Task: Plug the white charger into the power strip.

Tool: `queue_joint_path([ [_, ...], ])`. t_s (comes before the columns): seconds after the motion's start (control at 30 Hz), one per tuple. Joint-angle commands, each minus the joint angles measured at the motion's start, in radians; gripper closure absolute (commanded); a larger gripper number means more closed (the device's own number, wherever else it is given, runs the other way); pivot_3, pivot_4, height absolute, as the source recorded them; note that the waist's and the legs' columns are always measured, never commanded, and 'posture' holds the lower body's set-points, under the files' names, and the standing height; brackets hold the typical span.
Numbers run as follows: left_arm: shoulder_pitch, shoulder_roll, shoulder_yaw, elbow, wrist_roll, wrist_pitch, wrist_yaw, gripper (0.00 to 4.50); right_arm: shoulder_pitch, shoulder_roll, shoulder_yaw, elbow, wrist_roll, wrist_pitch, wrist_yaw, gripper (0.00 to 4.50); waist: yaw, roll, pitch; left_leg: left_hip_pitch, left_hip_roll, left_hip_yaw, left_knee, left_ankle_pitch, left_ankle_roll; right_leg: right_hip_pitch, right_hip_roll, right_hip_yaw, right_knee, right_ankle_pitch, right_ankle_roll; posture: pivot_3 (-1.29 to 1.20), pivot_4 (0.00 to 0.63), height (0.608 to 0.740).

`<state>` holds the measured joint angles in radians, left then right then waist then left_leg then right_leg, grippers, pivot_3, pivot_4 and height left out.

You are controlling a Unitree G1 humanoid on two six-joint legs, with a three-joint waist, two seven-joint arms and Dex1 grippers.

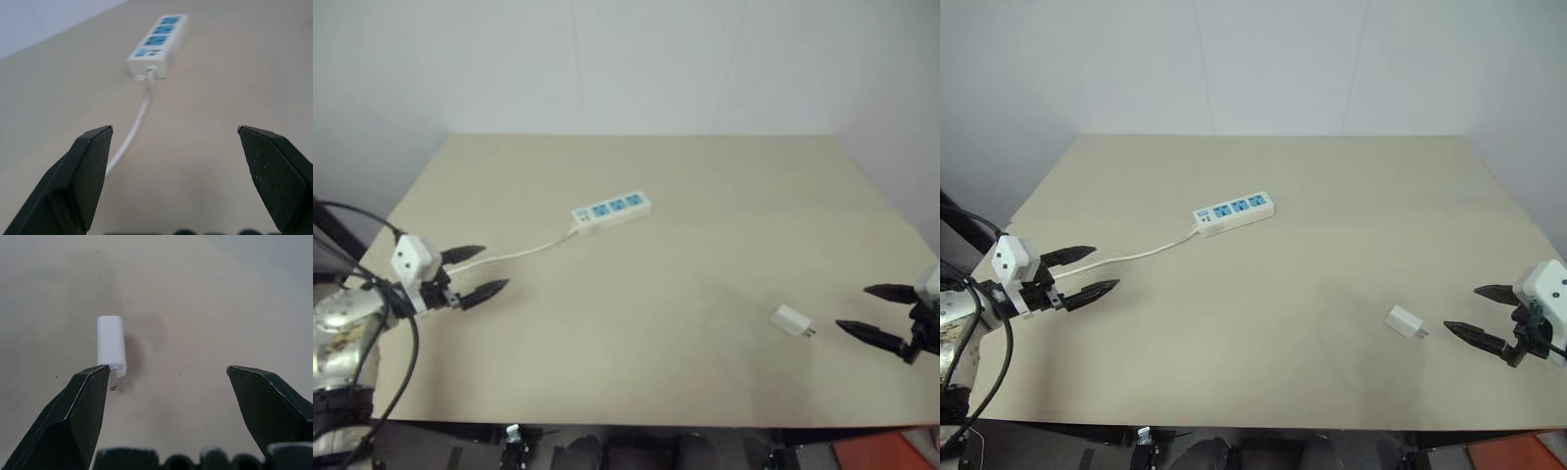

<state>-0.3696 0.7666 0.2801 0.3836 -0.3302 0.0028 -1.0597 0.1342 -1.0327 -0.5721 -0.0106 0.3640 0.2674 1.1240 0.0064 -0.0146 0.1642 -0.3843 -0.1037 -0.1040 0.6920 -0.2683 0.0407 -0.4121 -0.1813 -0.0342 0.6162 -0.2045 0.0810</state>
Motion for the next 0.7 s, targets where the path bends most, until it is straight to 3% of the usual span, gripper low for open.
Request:
queue_joint_path([
  [0.03, -0.149, -0.056, -0.051, 0.142, 0.087, -0.050, 0.135, 0.05, -0.035, -0.011, 0.001, -0.016, -0.012, -0.018, -0.028, 0.00, 0.008, 0.000, 0.000, 0.001, 0.000, 0.000, 0.000, 0.000, 0.000, 0.001, 0.000, 0.000, 0.000, 0.000, 0.000, 0.00, 0.150, 0.740],
  [0.23, -0.414, -0.179, -0.176, 0.479, 0.214, -0.108, 0.191, 0.05, -0.085, -0.003, 0.042, -0.096, 0.006, 0.042, -0.077, 0.00, 0.007, -0.002, 0.000, -0.001, -0.002, 0.000, 0.002, 0.003, -0.004, 0.002, -0.001, -0.001, -0.003, 0.001, 0.001, 0.00, 0.150, 0.740],
  [0.4, -0.605, -0.234, -0.270, 0.774, 0.353, -0.118, 0.332, 0.05, -0.076, 0.013, 0.046, -0.265, 0.033, 0.120, -0.118, 0.00, -0.006, -0.005, 0.002, -0.005, -0.002, 0.001, 0.002, 0.003, -0.005, -0.001, 0.000, -0.001, -0.003, 0.001, 0.002, 0.00, 0.150, 0.740],
  [0.63, -0.694, -0.261, -0.384, 0.911, 0.494, -0.095, 0.310, 0.05, -0.019, 0.040, 0.018, -0.420, 0.063, 0.226, -0.165, 0.00, 0.005, -0.006, 0.003, -0.006, -0.002, 0.001, 0.004, 0.002, -0.004, -0.001, -0.001, -0.001, -0.003, 0.001, 0.003, 0.00, 0.150, 0.740],
  [0.7, -0.712, -0.269, -0.377, 0.928, 0.492, -0.050, 0.303, 0.45, 0.002, 0.044, 0.007, -0.446, 0.066, 0.247, -0.171, 0.00, 0.005, -0.007, 0.003, -0.005, -0.002, 0.001, 0.004, 0.001, -0.002, 0.000, -0.001, -0.001, -0.002, 0.001, 0.003, 0.00, 0.150, 0.740],
])
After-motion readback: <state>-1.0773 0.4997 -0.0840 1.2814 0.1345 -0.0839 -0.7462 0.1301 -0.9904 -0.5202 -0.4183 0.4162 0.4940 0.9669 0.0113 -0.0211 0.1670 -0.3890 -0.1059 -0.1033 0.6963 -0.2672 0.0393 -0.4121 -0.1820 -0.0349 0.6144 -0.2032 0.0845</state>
